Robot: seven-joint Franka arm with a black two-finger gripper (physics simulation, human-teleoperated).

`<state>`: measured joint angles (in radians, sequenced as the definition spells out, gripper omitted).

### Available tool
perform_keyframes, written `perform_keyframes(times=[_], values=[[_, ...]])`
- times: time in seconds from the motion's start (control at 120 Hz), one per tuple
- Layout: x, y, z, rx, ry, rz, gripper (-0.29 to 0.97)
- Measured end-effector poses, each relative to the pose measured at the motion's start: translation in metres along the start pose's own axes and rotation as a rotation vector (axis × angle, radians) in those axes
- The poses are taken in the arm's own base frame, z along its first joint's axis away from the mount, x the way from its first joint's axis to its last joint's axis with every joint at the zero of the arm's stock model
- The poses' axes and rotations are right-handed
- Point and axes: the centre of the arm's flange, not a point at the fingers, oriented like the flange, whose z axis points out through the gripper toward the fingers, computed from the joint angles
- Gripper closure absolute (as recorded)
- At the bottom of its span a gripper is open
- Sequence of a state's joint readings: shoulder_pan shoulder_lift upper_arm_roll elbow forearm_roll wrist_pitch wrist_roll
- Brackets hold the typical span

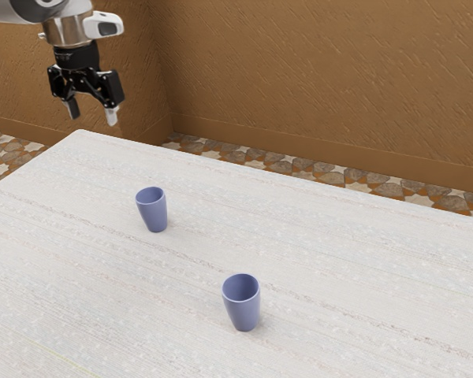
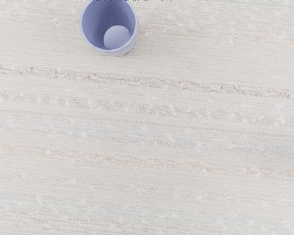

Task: Place the left cup onto the right cup

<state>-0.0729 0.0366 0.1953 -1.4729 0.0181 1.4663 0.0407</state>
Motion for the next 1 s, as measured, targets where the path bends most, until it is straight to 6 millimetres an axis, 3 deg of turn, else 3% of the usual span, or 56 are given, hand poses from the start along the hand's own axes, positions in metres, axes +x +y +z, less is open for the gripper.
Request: perform_keyframes(times=[0.183, 0.483, 0.733, 1.0], values=[[-0.001, 0.003, -0.001, 0.002, 0.004, 0.008, 0.0], [-0.023, 0.012, 0.005, 0.012, -0.011, 0.04, 0.0], [-0.033, -0.036, 0.043, 0.014, -0.045, -0.038, 0.0], [-0.03, -0.05, 0.074, 0.015, -0.041, -0.056, 0.0]])
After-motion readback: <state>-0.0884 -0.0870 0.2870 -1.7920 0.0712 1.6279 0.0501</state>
